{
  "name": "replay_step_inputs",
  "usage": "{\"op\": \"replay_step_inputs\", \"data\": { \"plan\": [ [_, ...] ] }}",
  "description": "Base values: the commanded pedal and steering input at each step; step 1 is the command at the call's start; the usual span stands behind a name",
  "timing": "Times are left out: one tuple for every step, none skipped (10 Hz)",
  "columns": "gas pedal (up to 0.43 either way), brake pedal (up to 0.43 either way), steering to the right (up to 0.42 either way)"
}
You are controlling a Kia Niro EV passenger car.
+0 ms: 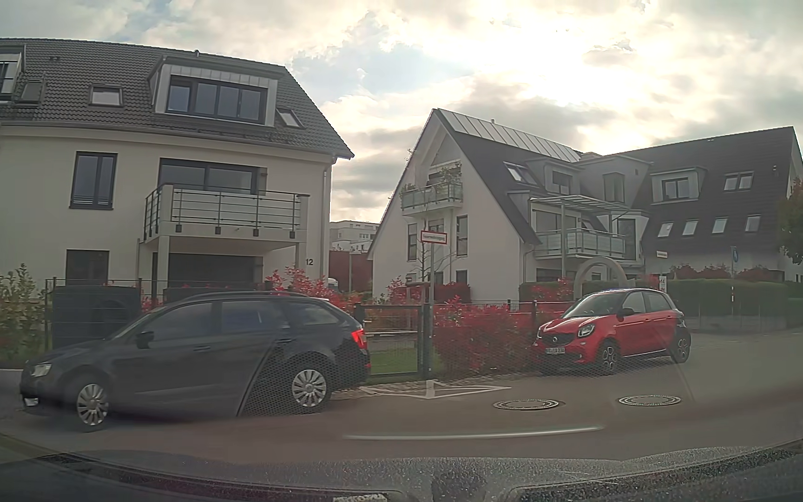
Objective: Follow the waypoints while adhering to traffic rules and regulations
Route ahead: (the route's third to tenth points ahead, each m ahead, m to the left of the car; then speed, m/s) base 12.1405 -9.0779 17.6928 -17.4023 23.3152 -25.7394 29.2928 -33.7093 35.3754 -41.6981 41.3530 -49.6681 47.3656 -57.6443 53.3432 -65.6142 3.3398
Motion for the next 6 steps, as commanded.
{"op": "replay_step_inputs", "data": {
  "plan": [
    [0.118, 0.000, 0.377],
    [0.130, 0.000, 0.388],
    [0.130, 0.000, 0.401],
    [0.130, 0.000, 0.413],
    [0.130, 0.000, 0.425],
    [0.130, 0.000, 0.431]
  ]
}}
